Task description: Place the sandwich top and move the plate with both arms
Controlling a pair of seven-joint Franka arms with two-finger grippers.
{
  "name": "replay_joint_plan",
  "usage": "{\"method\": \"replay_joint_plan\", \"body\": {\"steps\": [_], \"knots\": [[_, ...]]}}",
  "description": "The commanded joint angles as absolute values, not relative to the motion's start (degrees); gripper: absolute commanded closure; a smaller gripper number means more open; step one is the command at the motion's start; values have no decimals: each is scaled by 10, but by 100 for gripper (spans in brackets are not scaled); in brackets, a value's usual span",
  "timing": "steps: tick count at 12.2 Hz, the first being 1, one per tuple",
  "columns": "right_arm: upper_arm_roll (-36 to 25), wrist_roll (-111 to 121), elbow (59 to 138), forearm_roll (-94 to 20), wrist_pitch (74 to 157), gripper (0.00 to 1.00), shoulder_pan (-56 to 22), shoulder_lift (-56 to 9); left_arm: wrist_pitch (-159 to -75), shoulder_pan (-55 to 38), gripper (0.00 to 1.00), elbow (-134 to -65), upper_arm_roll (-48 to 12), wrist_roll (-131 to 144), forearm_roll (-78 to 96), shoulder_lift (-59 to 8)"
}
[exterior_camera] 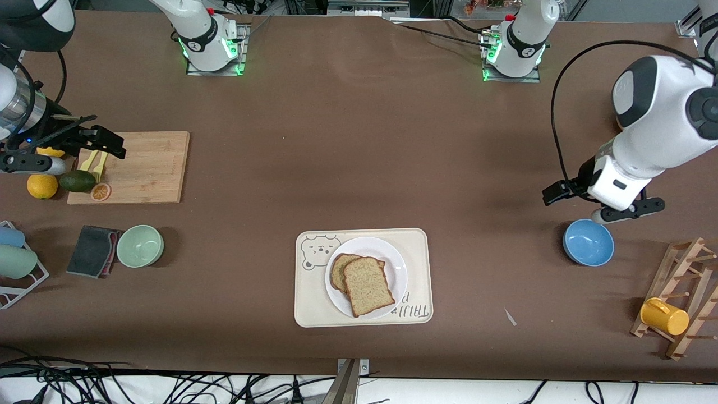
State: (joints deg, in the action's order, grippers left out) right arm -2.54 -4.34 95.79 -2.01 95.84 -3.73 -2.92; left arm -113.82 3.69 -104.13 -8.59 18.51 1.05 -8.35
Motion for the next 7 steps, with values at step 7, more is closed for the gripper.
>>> {"method": "replay_joint_plan", "body": {"steps": [7], "knots": [[-25, -41, 949, -1, 954, 0, -41, -27, -1044, 59, 0, -903, -90, 207, -2, -102]]}}
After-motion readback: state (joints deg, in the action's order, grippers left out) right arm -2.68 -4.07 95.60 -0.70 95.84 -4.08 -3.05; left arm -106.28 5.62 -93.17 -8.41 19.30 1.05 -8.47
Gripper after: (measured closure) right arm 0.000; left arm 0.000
